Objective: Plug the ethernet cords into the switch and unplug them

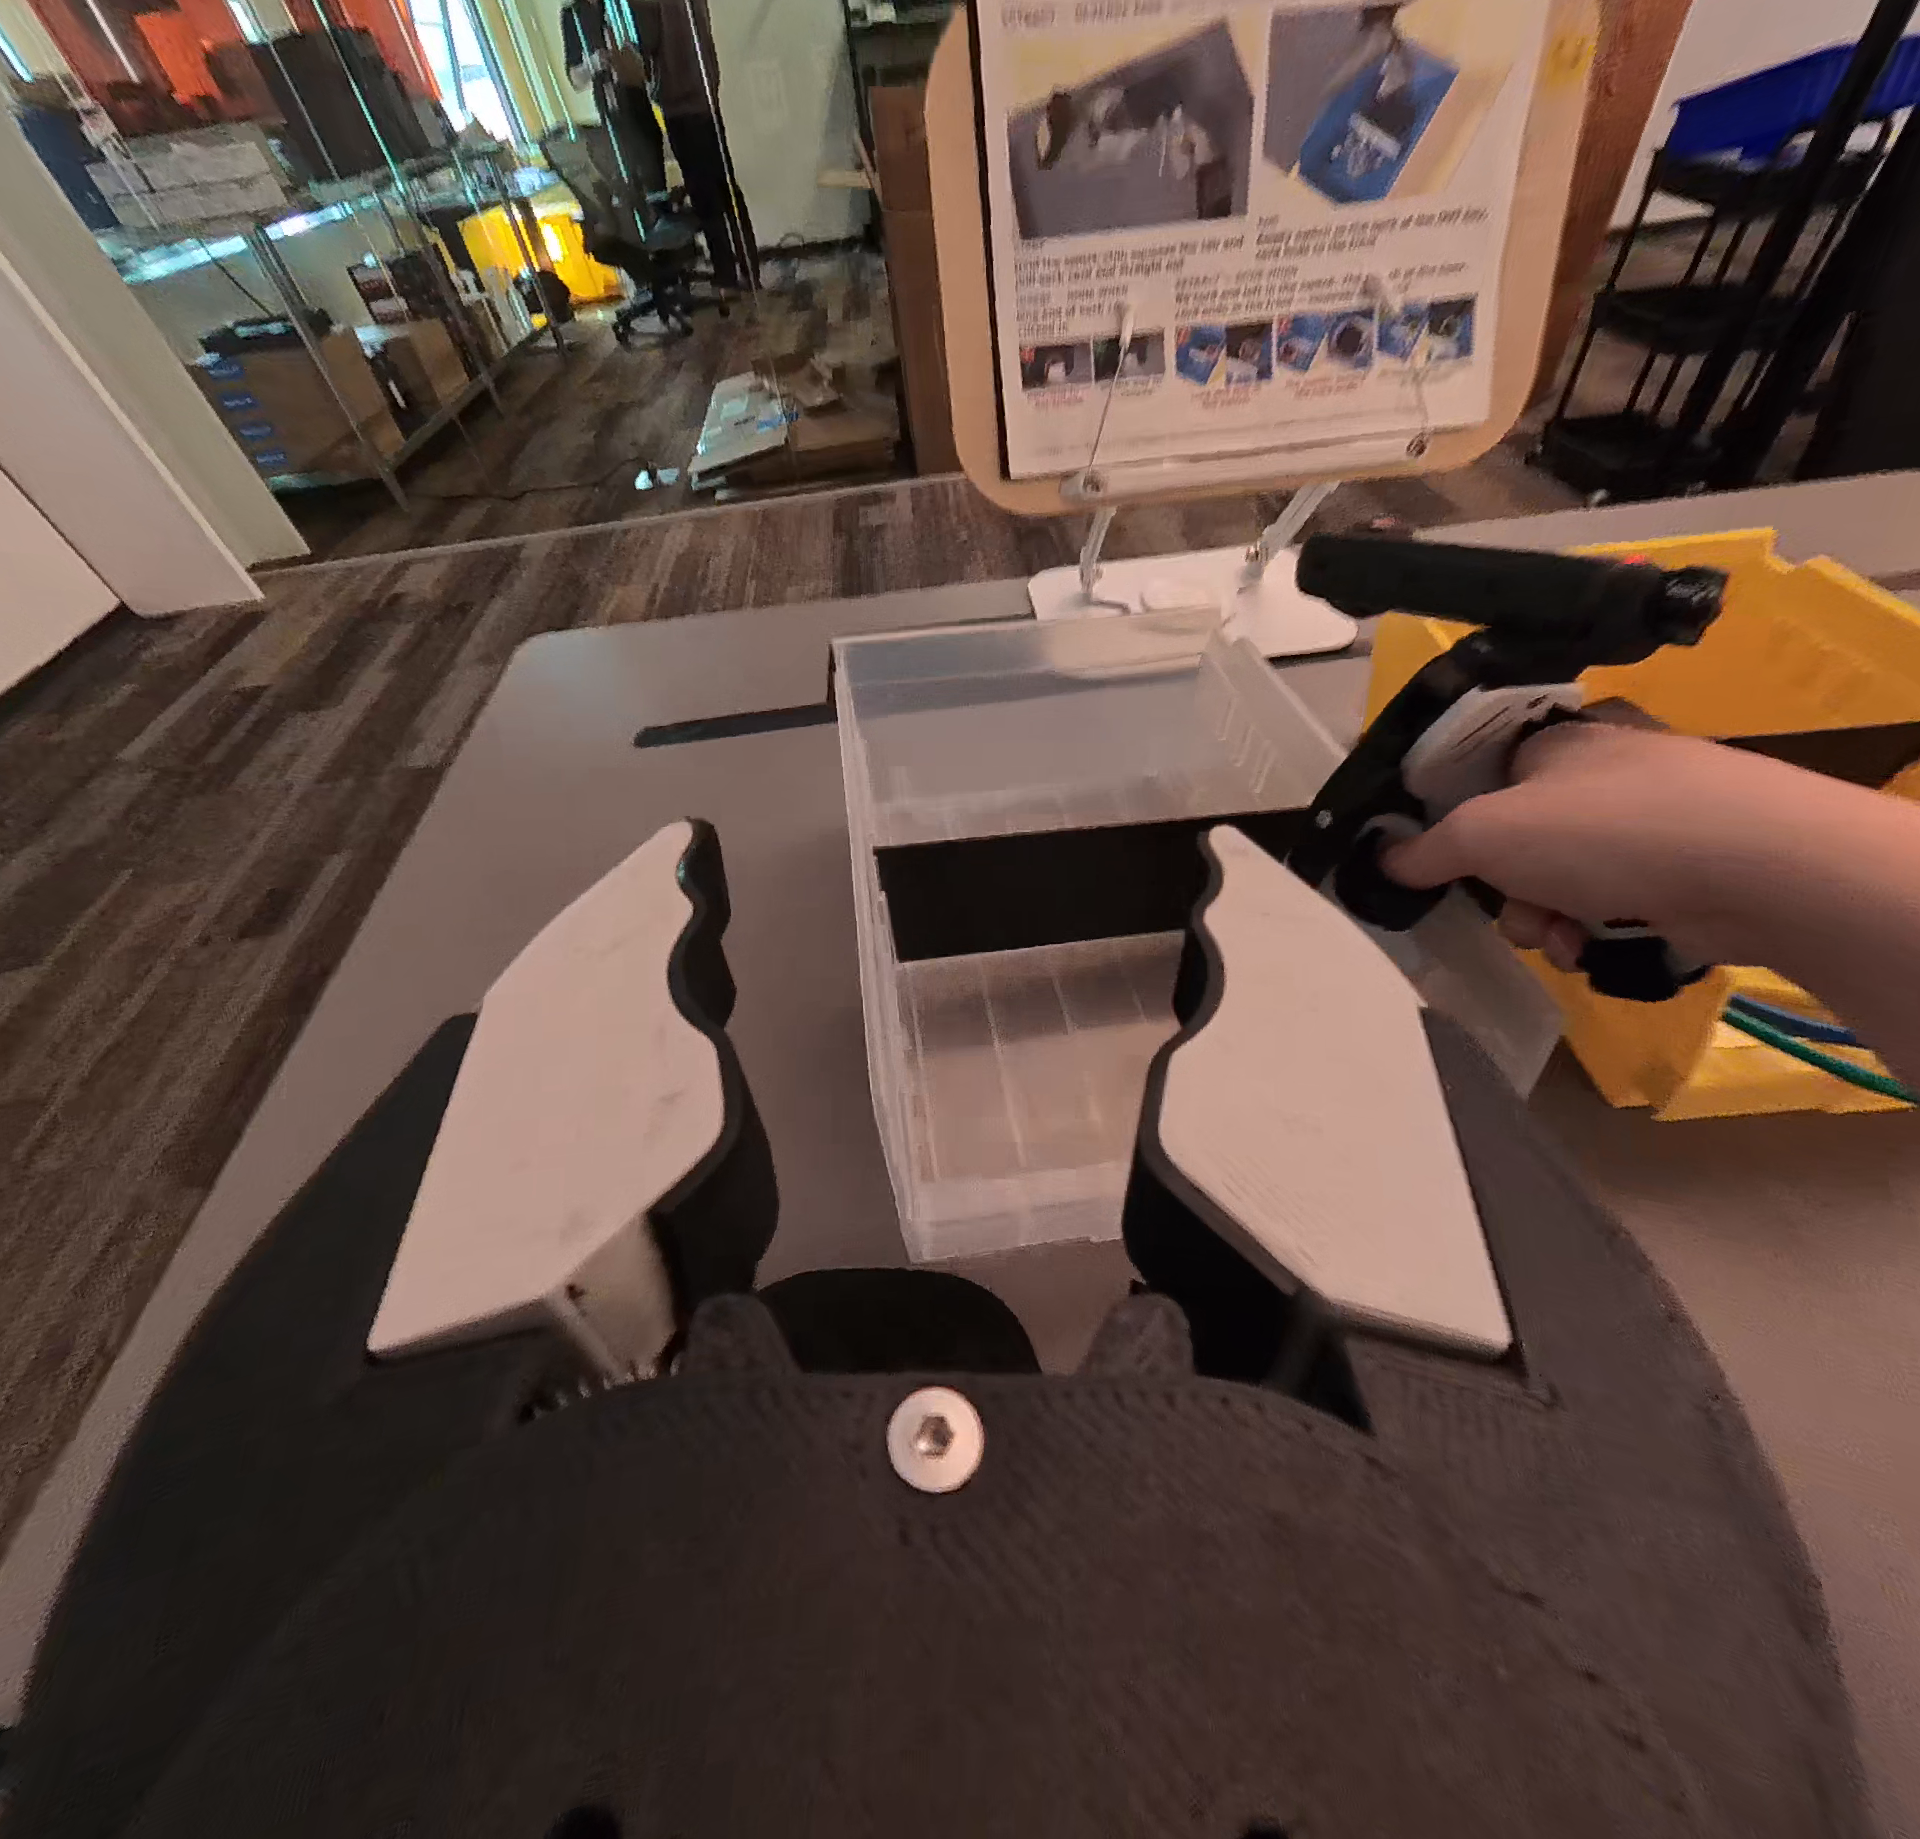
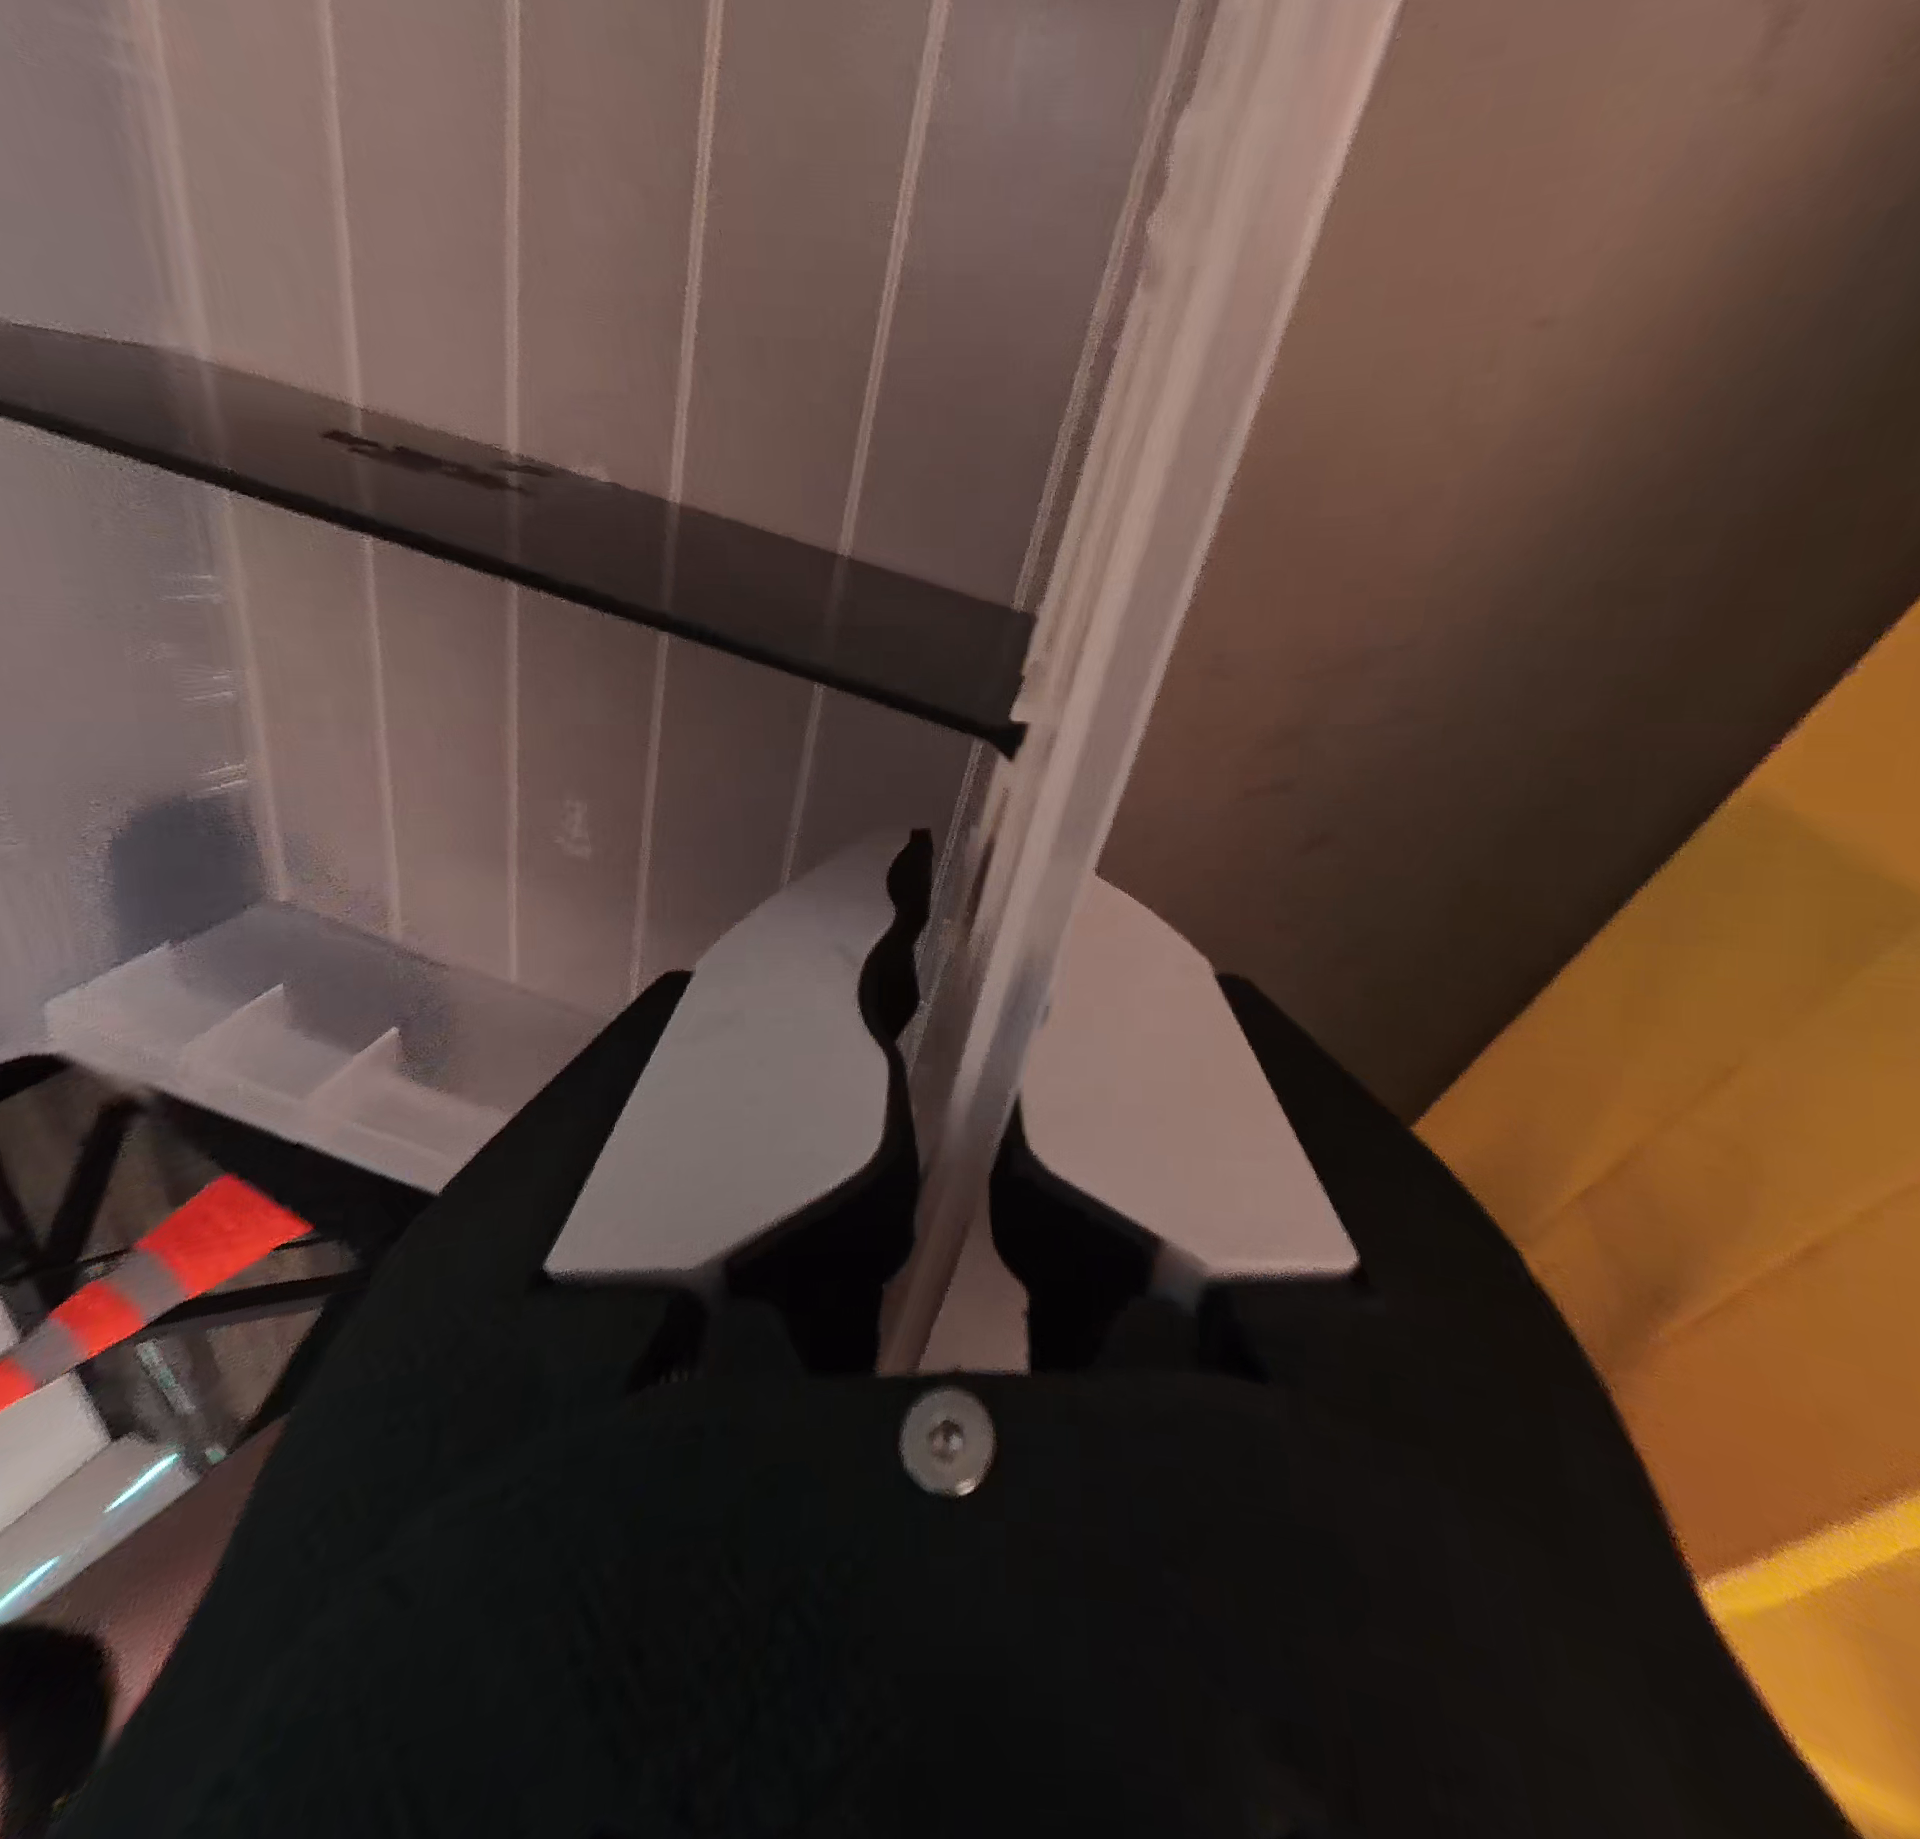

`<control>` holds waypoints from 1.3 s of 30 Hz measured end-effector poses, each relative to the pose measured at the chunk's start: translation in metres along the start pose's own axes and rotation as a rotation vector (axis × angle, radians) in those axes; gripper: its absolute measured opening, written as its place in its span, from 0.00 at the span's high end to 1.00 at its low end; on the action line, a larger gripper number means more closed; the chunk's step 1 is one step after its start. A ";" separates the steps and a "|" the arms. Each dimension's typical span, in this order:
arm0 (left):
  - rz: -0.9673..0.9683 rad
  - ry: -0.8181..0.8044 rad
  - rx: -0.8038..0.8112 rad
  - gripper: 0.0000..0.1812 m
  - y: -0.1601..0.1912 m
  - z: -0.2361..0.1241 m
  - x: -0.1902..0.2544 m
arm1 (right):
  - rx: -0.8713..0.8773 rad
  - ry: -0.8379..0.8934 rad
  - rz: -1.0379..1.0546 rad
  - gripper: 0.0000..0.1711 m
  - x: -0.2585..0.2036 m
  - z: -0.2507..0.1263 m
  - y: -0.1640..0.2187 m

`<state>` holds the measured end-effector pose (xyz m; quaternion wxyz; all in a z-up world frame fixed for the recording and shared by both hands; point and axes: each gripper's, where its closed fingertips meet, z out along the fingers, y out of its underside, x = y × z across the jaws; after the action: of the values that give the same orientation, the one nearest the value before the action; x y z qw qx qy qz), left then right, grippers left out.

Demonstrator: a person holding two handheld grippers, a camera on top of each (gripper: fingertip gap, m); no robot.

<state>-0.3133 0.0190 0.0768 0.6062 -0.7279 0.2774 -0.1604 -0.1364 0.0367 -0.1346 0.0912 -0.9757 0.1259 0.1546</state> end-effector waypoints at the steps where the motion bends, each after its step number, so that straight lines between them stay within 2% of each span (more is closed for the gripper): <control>1: 0.004 -0.007 0.026 0.54 -0.008 -0.009 0.000 | -0.003 -0.046 0.011 0.96 -0.006 -0.001 0.000; 5: 0.011 -0.021 0.143 0.53 -0.043 -0.047 0.006 | -0.019 -0.309 0.043 0.97 -0.043 -0.029 -0.004; 10: -0.044 0.049 0.193 0.49 -0.059 -0.072 0.015 | 0.089 -0.419 -0.013 0.96 -0.031 -0.121 -0.023; 14: -0.105 0.129 0.142 0.46 -0.047 -0.056 0.023 | 0.201 -0.525 0.018 0.96 0.034 -0.209 -0.012; 18: -0.192 0.266 -0.016 0.42 -0.016 -0.005 0.052 | 0.308 -0.562 0.119 0.97 0.143 -0.263 0.035; 20: -0.209 0.348 -0.126 0.40 0.002 0.027 0.078 | 0.352 -0.518 0.200 0.96 0.201 -0.271 0.067; 22: -0.236 0.432 -0.190 0.42 0.014 0.058 0.108 | 0.372 -0.462 0.280 0.96 0.251 -0.270 0.101; 26: -0.266 0.542 -0.393 0.45 0.041 0.124 0.166 | 0.370 -0.375 0.430 0.96 0.320 -0.252 0.160; 31: -0.175 0.586 -0.655 0.49 0.072 0.177 0.221 | 0.367 -0.379 0.539 0.96 0.359 -0.233 0.203; 35: 0.007 0.529 -0.807 0.54 0.094 0.198 0.238 | 0.390 -0.352 0.598 0.96 0.384 -0.225 0.217; 36: 0.045 0.520 -0.841 0.52 0.099 0.201 0.240 | 0.395 -0.348 0.614 0.95 0.389 -0.224 0.219; 39: 0.048 0.533 -0.950 0.58 0.108 0.202 0.248 | 0.400 -0.337 0.653 0.95 0.401 -0.218 0.224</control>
<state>-0.0240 0.0184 -0.0971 0.1227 -0.8493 0.4801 -0.1823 0.2324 -0.3116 -0.0917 0.2443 -0.8087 0.4394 0.3053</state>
